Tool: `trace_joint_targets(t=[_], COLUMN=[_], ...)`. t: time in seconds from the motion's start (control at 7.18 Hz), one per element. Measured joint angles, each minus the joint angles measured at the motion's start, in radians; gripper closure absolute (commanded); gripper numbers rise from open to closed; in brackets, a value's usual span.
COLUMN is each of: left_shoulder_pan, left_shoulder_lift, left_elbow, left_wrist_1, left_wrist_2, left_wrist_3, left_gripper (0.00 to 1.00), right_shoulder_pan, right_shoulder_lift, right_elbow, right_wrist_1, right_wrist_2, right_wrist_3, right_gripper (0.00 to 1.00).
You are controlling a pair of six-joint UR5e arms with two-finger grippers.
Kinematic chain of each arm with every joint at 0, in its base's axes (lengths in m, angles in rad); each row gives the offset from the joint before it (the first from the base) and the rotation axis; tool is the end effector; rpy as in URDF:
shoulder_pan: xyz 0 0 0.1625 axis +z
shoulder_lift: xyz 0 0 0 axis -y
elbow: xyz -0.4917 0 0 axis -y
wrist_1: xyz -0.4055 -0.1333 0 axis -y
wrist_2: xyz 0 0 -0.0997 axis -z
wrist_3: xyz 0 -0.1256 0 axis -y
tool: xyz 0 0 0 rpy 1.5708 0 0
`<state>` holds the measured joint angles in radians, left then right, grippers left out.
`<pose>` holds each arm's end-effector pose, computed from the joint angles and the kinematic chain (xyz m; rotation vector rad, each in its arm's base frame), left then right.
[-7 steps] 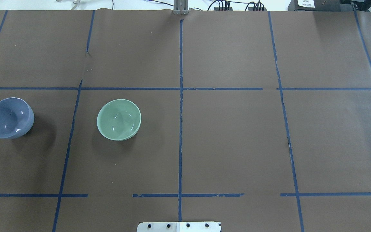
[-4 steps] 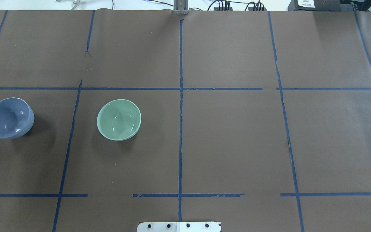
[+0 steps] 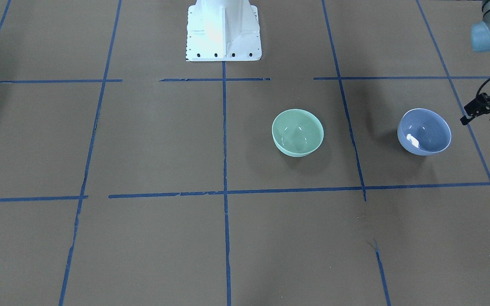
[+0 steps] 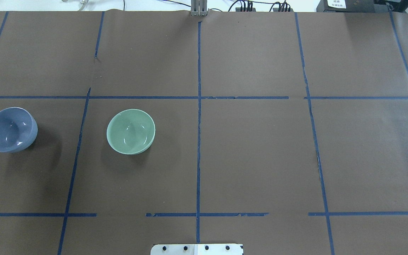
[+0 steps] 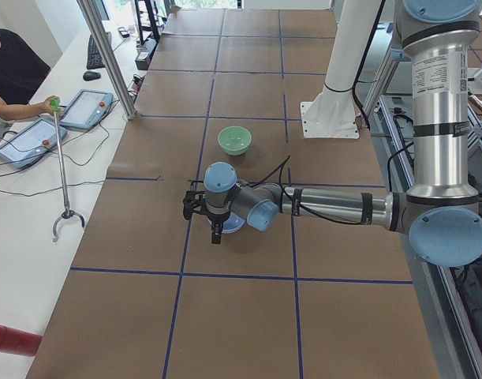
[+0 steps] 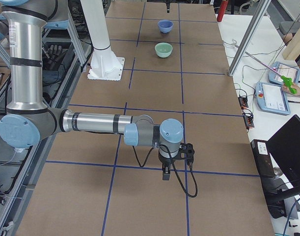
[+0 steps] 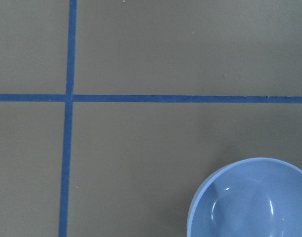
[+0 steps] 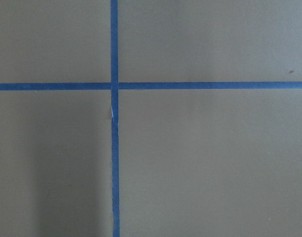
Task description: Stack blue bowl on green bowl
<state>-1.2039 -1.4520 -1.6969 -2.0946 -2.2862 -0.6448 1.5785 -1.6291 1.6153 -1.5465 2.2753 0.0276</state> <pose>0.1251 -0.4674 0.6790 0.1060 0.8558 -0.0706 0.0556 -0.4771 0.7536 0.0031 -0.7046 0.0301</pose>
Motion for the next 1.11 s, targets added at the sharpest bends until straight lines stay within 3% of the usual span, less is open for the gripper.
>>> trace_joint_targets(t=[0.42, 0.56, 0.7, 0.84, 1.11], left_shoulder_pan=[0.095, 0.111, 0.121, 0.128, 0.135], left_shoulder_lift=[0.002, 0.002, -0.001, -0.004, -0.011], left_elbow=[0.05, 0.072, 0.093, 0.105, 0.112], left_wrist_1=[-0.103, -0.128, -0.147, -0.154, -0.157], left_wrist_2=[0.046, 0.047, 0.048, 0.047, 0.041], left_wrist_3=[-0.105, -0.116, -0.121, -0.123, -0.126], left_gripper=[0.02, 0.08, 0.23, 0.44, 0.71], right_shoulder_pan=[0.0, 0.0, 0.0, 0.0, 0.0], right_shoulder_lift=[0.0, 0.0, 0.0, 0.0, 0.0], right_elbow=[0.0, 0.0, 0.0, 0.0, 0.0], right_wrist_1=[-0.001, -0.001, -0.001, 0.0, 0.0], right_wrist_2=[0.001, 0.0, 0.0, 0.001, 0.0], right_wrist_3=[0.0, 0.0, 0.0, 0.0, 0.0], right_gripper=[0.0, 0.0, 0.0, 0.0, 0.0])
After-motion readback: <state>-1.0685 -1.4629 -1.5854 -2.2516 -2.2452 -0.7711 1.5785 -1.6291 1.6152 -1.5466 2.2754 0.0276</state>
